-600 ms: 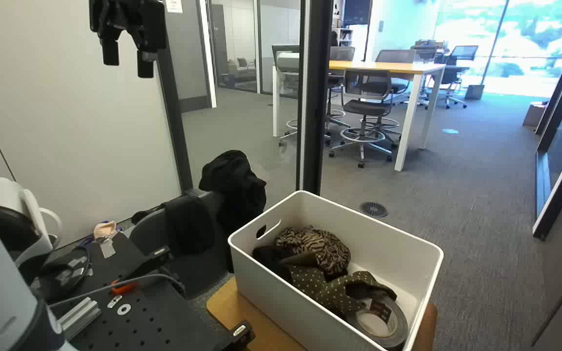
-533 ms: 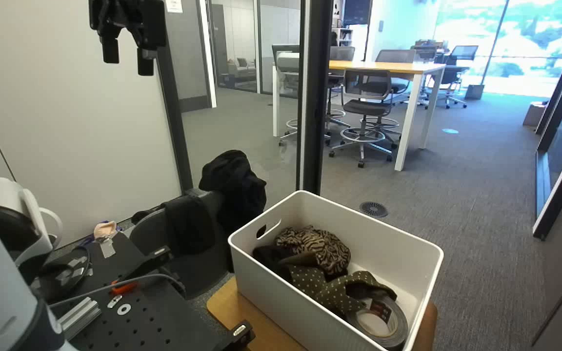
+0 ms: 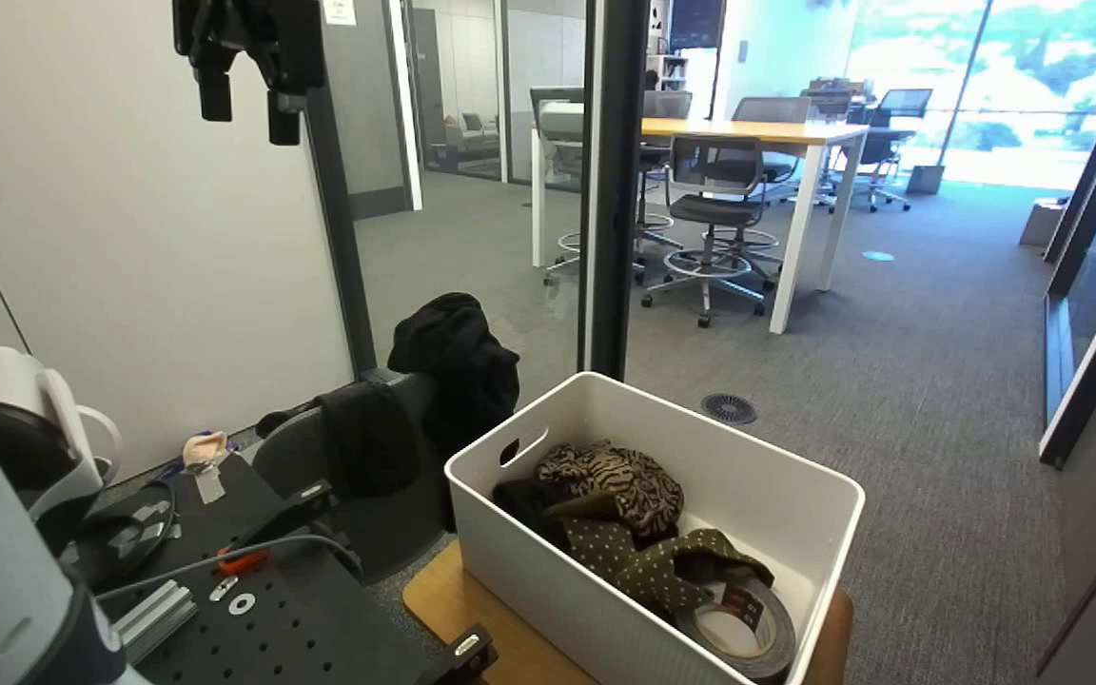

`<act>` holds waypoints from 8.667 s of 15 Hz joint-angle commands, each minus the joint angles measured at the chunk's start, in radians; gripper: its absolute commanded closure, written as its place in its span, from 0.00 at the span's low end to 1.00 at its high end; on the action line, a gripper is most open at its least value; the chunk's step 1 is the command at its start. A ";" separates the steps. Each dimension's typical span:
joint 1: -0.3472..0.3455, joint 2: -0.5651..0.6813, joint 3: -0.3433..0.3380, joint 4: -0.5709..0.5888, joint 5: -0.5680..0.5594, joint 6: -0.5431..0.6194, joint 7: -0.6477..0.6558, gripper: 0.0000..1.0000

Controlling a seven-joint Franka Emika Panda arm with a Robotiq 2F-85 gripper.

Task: Remove the black clothing from the backrest of the grey chair and put it inside the white storage bin

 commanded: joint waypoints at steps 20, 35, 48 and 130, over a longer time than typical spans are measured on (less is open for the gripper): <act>0.107 0.626 0.130 0.227 -0.266 0.646 -0.406 0.00; 0.119 1.160 0.119 0.483 -0.601 0.815 -0.462 0.00; 0.166 1.427 0.079 0.676 -0.648 0.820 -0.454 0.00; -0.460 0.637 -0.279 0.043 -0.833 0.752 -0.021 0.89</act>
